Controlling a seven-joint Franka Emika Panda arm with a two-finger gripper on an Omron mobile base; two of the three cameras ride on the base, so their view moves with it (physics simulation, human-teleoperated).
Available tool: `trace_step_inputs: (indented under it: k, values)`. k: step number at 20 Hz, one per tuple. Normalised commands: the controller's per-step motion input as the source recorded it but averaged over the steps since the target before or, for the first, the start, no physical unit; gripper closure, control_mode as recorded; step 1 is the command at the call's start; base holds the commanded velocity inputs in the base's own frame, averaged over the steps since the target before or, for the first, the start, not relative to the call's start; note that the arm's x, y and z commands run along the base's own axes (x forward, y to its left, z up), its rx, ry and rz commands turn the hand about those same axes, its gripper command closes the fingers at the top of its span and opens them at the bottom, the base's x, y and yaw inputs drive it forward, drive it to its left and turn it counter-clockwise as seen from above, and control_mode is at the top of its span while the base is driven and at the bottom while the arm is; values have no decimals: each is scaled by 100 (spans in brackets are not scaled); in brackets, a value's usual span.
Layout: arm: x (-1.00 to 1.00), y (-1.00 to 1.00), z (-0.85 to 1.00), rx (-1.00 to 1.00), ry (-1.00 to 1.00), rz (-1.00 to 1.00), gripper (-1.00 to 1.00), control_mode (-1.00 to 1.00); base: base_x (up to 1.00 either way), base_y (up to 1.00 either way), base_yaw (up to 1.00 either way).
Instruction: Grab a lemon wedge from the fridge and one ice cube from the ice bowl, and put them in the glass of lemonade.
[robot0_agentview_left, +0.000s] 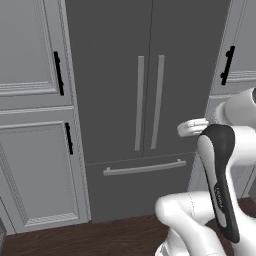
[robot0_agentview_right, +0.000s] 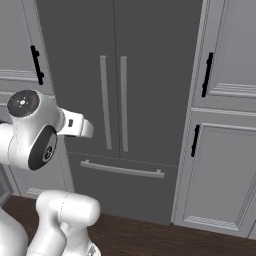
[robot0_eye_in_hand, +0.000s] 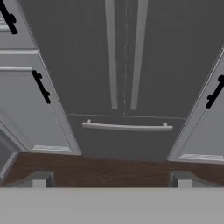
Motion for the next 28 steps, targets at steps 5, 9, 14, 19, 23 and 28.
trace_step_inputs:
  k: [5, 9, 14, 19, 23, 28]
  values:
    - [84, 1, 13, 0, -10, 0, -100, -100, 0, 0, 0]
    - [75, 1, 14, 0, 0, 0, -100, -100, 0, 0, 0]
    - [53, -1, 3, 0, 0, 0, -100, -100, 0, 0, 0]
    - [65, -23, 0, -1, 6, -9, -100, -100, 0, 0, 0]
    - [57, -11, -10, -1, 7, -20, -100, -100, 0, 0, 0]
    - [62, 0, -12, 0, 4, -18, -100, -100, 0, 0, 0]
